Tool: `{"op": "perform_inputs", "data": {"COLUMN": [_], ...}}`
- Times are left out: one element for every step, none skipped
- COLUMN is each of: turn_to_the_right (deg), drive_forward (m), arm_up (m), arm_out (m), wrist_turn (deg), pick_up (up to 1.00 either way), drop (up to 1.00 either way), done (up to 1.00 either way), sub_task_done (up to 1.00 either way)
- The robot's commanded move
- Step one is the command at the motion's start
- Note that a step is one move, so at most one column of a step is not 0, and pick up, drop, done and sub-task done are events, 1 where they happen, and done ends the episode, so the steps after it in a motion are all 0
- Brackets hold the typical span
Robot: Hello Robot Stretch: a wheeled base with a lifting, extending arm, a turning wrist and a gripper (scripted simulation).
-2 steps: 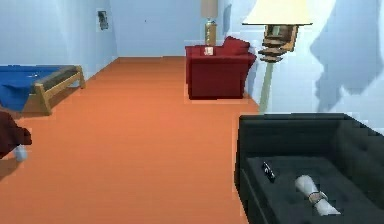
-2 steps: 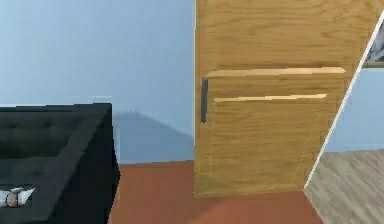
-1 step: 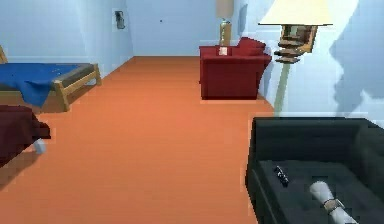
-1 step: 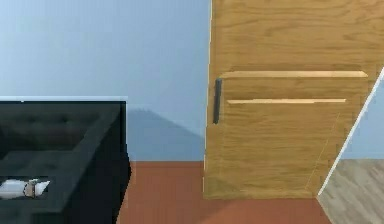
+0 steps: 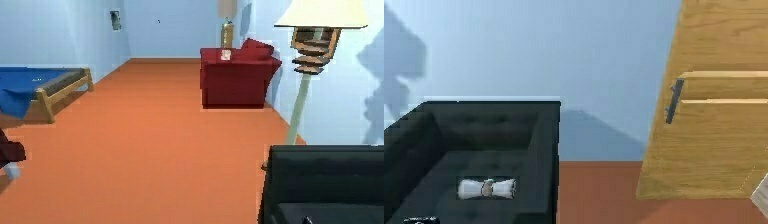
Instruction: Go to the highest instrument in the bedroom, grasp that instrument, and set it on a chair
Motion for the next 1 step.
{"op": "perform_inputs", "data": {"turn_to_the_right": [-30.0], "drive_forward": [0.0], "arm_up": [0.0], "arm_out": [0.0], "wrist_turn": [0.0], "pick_up": [0.0], "drop": [0.0], "done": [0.0], "sub_task_done": [0.0]}}
